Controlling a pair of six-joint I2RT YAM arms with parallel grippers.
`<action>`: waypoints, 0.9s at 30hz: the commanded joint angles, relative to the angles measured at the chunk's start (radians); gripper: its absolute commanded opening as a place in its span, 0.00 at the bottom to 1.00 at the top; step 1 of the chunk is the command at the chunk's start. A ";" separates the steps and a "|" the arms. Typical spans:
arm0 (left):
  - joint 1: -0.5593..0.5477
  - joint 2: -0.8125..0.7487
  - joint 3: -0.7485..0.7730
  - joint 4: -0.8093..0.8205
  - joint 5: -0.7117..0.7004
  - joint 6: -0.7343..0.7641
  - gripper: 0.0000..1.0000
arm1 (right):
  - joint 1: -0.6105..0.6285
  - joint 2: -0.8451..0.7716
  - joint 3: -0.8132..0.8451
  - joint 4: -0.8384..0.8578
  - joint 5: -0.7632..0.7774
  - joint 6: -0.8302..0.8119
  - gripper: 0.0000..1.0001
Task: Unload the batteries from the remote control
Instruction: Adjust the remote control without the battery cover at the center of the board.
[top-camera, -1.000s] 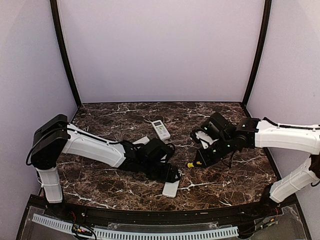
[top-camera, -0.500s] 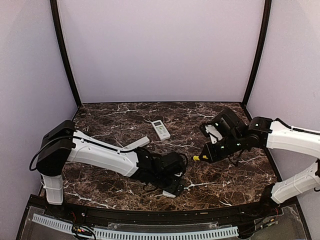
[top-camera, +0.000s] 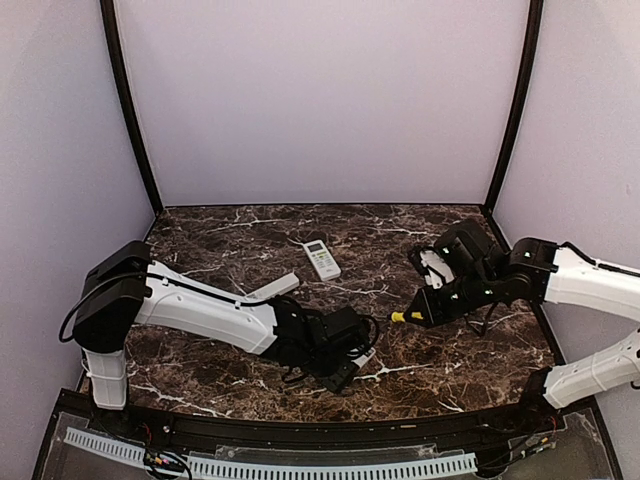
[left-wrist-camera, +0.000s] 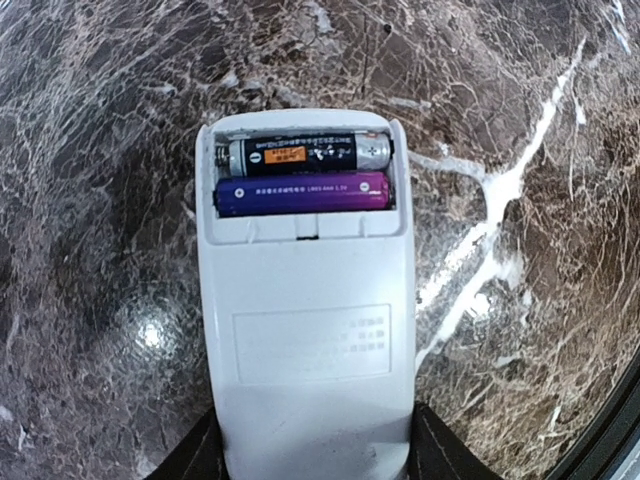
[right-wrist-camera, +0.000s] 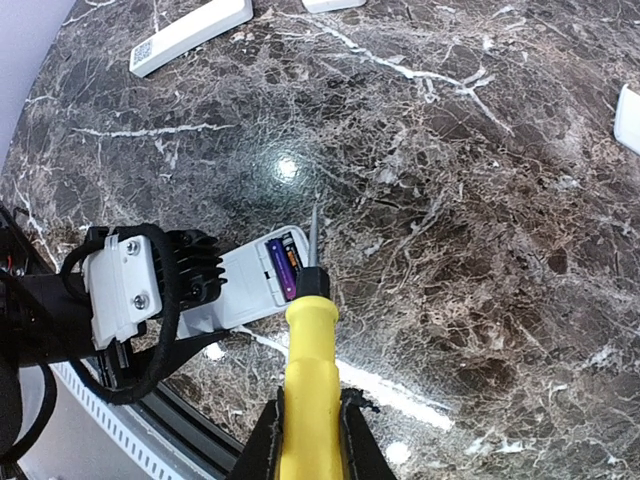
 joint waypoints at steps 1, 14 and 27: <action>0.002 0.003 -0.026 -0.093 0.114 0.243 0.50 | -0.006 -0.040 -0.031 0.013 -0.077 0.002 0.00; 0.115 -0.028 -0.034 -0.105 0.271 0.659 0.38 | 0.015 -0.115 -0.117 -0.067 -0.176 0.020 0.00; 0.103 -0.037 -0.092 -0.070 0.114 0.772 0.38 | 0.084 -0.016 -0.090 -0.102 -0.139 0.017 0.00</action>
